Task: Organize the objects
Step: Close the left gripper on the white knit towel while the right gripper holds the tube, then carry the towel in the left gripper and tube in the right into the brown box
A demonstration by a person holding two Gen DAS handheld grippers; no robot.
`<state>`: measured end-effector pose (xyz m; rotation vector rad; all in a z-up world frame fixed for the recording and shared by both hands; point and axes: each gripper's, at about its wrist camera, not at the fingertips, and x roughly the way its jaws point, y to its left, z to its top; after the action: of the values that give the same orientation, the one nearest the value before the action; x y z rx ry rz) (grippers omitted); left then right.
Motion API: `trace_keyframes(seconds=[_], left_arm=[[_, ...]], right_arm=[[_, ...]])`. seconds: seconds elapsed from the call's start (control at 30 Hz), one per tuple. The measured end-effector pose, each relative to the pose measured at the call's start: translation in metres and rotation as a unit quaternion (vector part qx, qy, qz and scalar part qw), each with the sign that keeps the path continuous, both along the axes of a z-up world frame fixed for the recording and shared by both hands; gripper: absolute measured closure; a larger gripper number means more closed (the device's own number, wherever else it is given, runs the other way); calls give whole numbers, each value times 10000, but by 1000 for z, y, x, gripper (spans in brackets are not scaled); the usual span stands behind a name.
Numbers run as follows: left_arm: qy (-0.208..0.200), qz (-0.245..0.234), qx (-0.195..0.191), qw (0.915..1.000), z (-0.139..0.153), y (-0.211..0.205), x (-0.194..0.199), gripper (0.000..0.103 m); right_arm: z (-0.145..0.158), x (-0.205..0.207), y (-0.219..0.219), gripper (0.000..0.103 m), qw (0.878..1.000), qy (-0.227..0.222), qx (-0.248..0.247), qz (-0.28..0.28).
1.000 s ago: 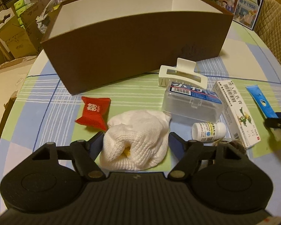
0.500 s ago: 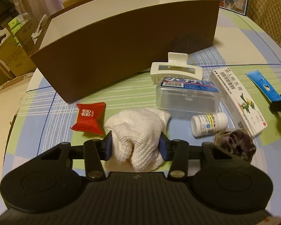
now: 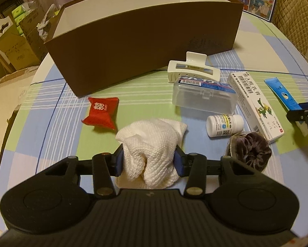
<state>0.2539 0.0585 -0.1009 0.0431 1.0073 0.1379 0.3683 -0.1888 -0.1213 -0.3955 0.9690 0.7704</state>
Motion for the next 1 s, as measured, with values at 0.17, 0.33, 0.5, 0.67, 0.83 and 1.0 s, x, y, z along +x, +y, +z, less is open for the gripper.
trace_keyframes(seconds=[0.17,0.33,0.5,0.67,0.83,1.0], left_arm=[[8,48,-11,10000,3,3,-5,62],[-87,133,-21,9999,11,7,-9,62],[-293,190,-78,9994,30,11,-12,62],[-577,203,-124,9980,54,13,-13,62],[-893,155,-189,9957,80,13,-10,62],[-1138,154,-279,9930,102,17,-4,62]], right_arm=[[2,-2,-2,69,10000,69,-7,5],[6,-2,-6,69,9997,206,74,-53],[25,-4,-7,69,9990,287,333,-81],[54,-9,4,69,9971,279,706,78],[80,-15,23,69,9925,337,1130,325],[100,-18,48,69,9855,444,1525,591]])
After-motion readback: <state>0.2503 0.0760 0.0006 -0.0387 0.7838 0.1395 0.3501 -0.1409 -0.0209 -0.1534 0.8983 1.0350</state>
